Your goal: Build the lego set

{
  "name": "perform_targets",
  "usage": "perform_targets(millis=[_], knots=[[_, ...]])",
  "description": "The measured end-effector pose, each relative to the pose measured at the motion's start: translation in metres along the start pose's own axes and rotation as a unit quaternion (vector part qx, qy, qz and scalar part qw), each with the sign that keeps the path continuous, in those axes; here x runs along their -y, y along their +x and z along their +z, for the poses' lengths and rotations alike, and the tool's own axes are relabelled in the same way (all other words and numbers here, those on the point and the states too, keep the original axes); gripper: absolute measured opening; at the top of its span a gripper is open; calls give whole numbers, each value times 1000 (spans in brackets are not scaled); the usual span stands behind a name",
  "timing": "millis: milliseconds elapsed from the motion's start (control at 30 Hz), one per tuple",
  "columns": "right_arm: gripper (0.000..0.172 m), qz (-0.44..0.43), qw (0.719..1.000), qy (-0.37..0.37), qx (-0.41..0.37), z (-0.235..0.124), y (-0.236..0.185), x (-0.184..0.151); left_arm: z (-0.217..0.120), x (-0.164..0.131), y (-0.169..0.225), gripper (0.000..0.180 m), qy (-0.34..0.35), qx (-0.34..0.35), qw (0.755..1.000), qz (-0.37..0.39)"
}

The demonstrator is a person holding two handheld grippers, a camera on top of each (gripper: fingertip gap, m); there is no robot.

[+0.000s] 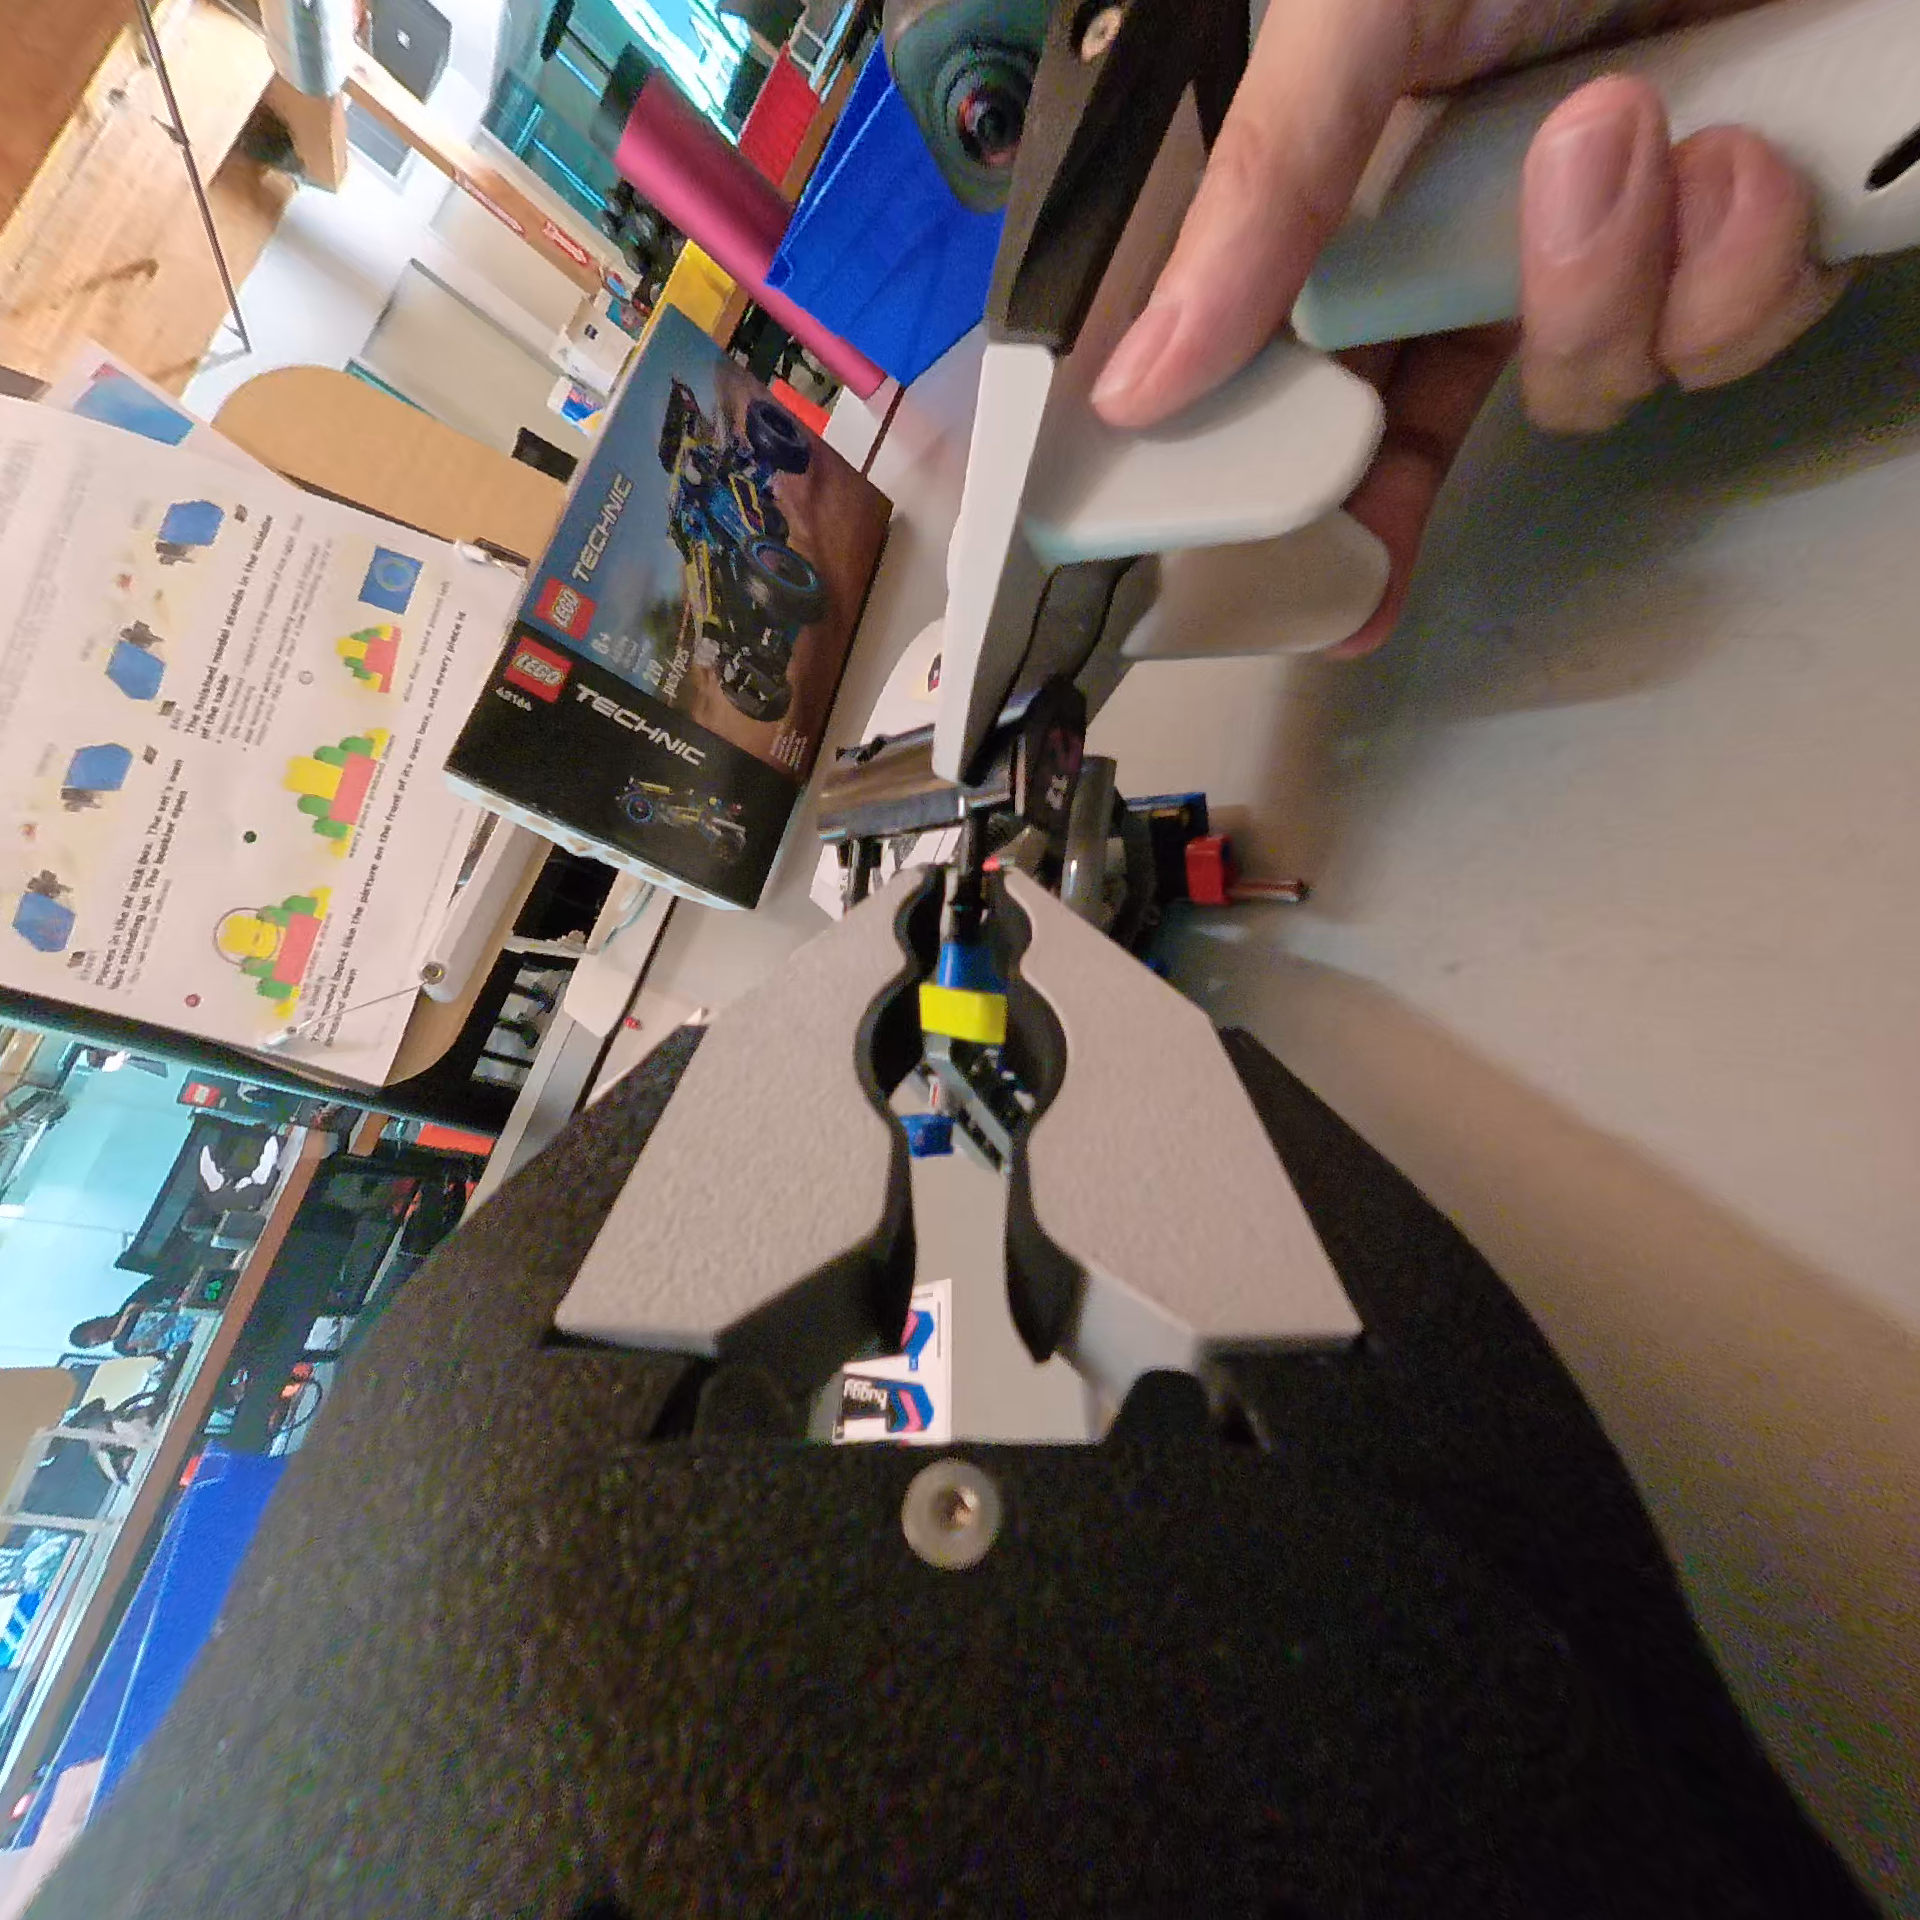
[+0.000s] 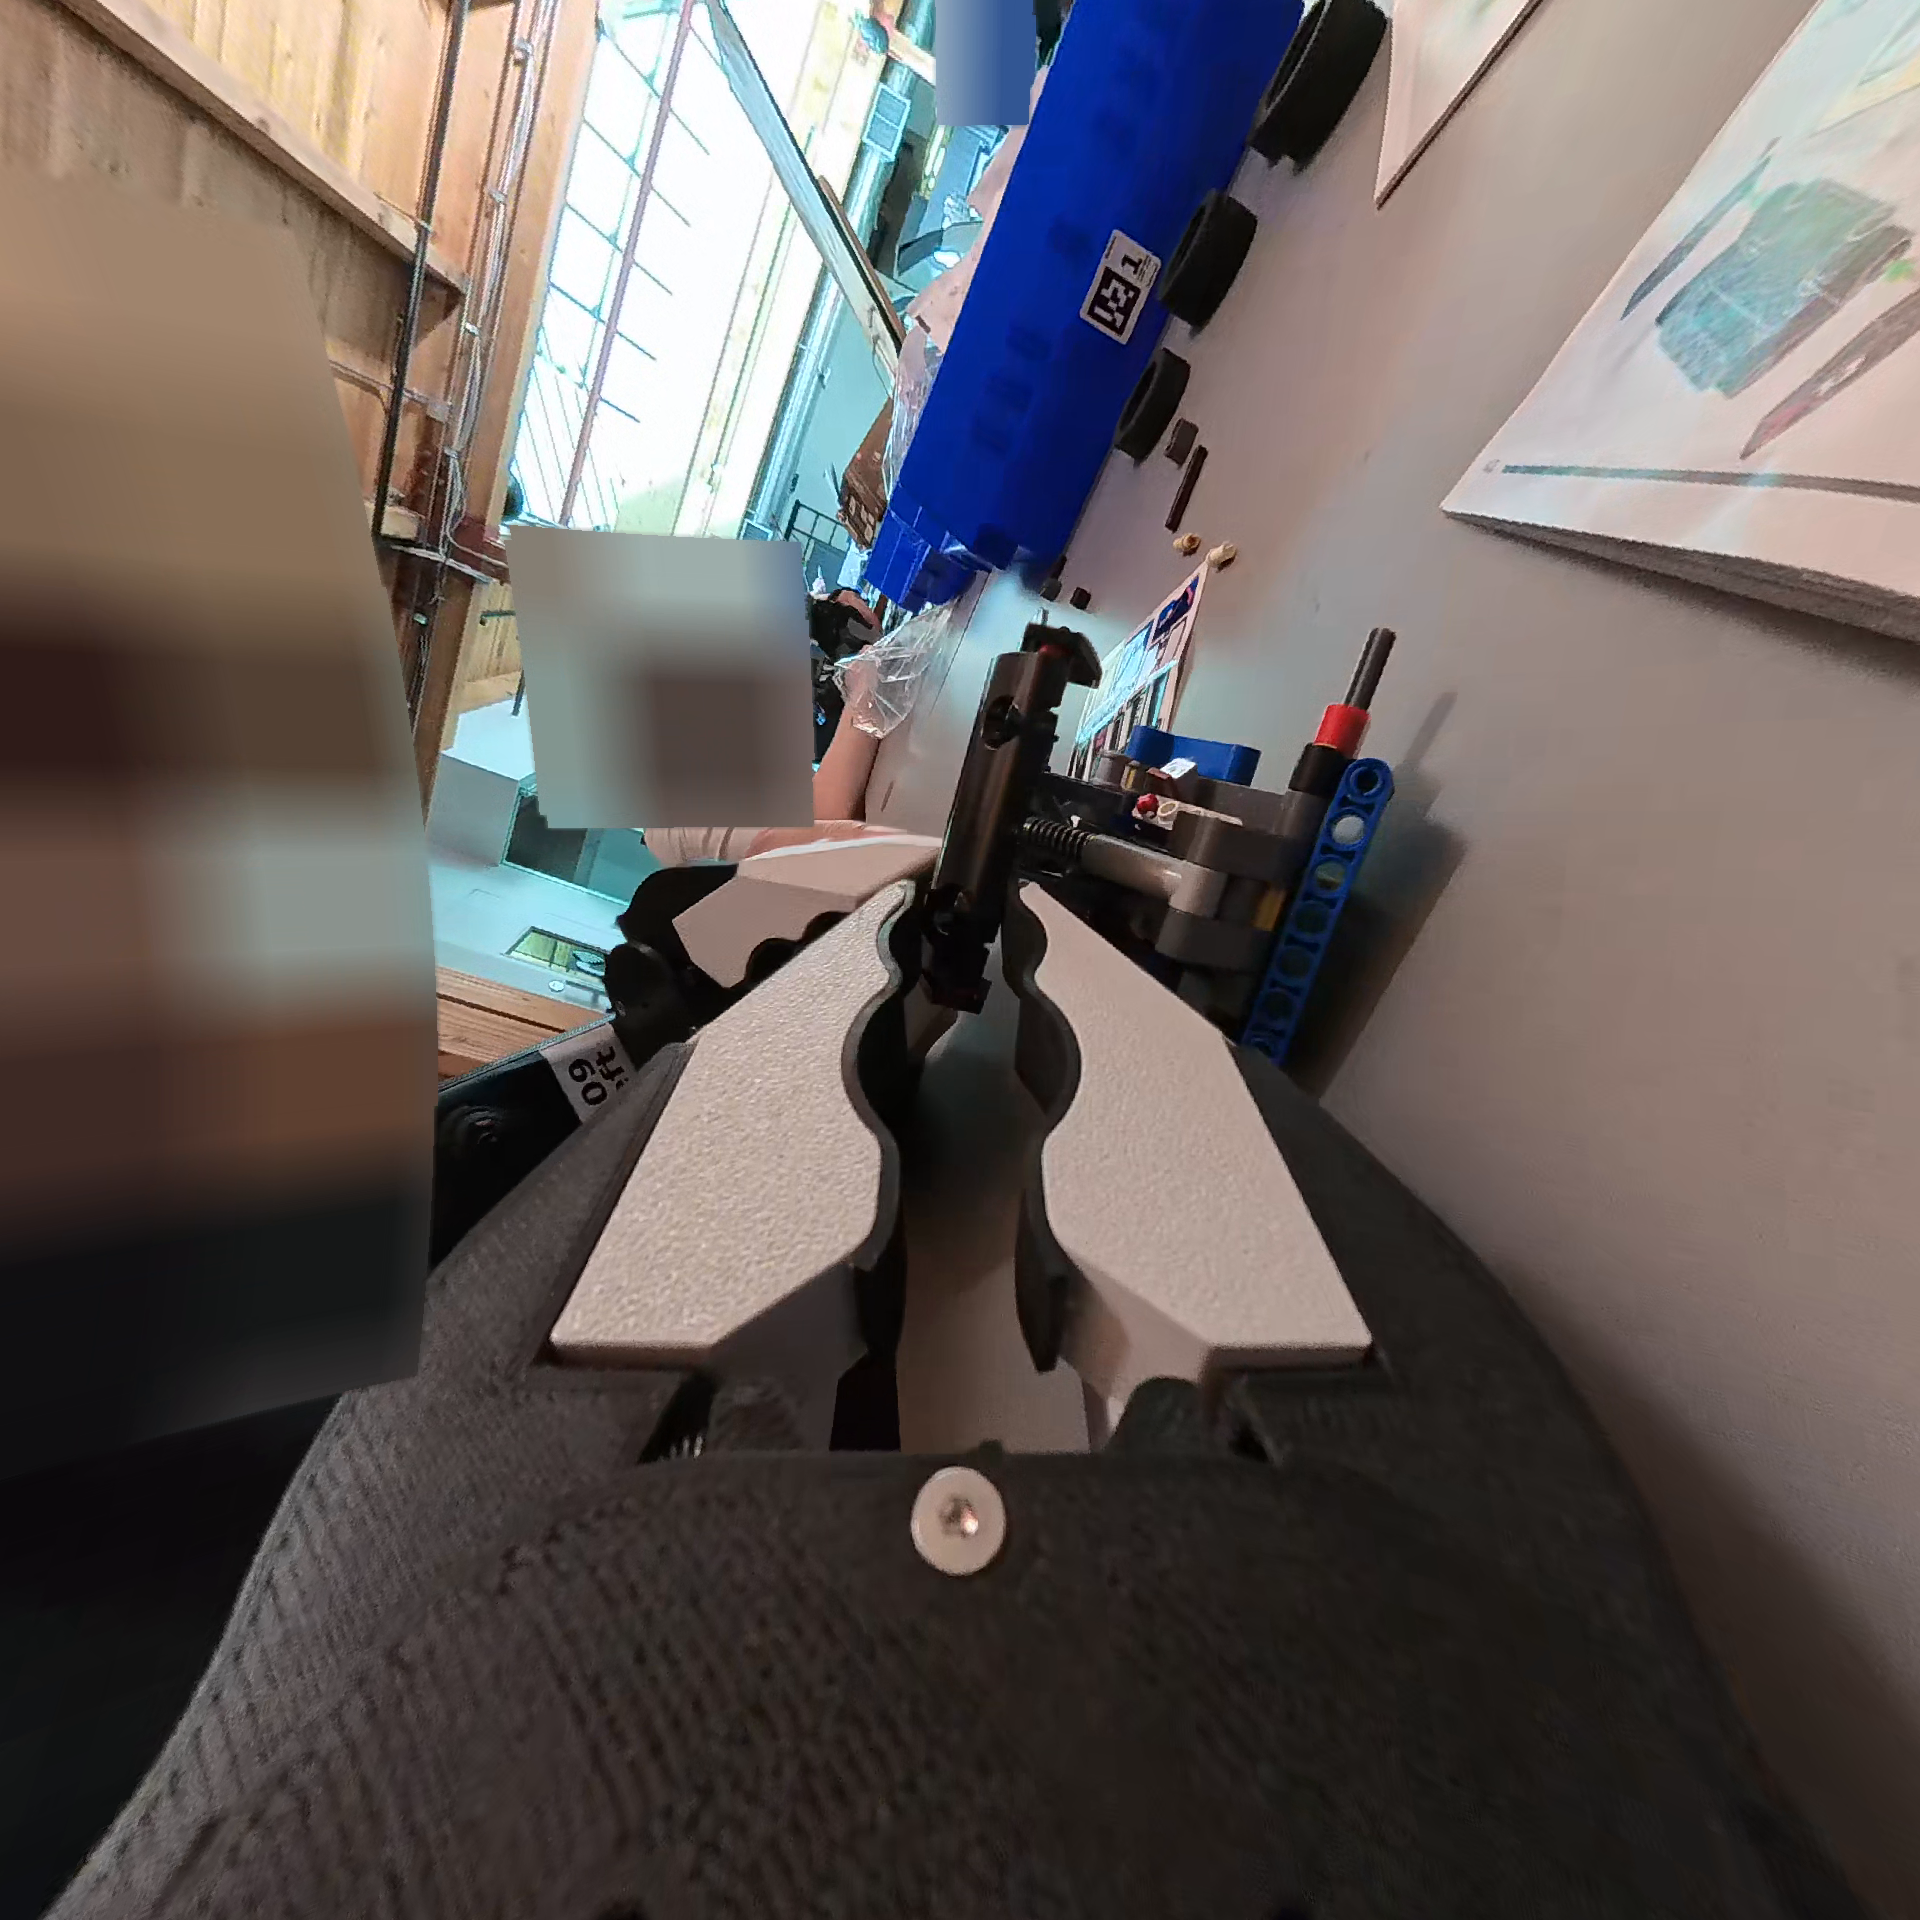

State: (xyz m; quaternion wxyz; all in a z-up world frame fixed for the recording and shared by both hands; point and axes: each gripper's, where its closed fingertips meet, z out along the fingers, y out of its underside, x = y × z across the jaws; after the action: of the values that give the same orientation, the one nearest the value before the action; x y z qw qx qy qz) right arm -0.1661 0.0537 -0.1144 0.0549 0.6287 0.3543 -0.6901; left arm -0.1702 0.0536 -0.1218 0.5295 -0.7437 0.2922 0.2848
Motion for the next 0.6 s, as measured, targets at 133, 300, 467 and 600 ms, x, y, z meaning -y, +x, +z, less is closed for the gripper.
perform_targets(millis=[133, 300, 467, 600], knots=[[12, 5, 1000, 4, -6, 2, 1, -1, 0, 0, 0, 3, -4, 2, 1000, 7], [11, 1, 1000, 10, -21, 3, 3, -4, 1, -4, 1, 1, -26, 2, 999, 29], [10, -14, 1000, 15, -23, 7, -2, -3, 0, -5, -4, 0, -21, 6, 1000, 8], [10, 2, 1000, 24, -12, 9, -5, 1, 1, -5, -8, 0, -25, 13, 1000, 7]])
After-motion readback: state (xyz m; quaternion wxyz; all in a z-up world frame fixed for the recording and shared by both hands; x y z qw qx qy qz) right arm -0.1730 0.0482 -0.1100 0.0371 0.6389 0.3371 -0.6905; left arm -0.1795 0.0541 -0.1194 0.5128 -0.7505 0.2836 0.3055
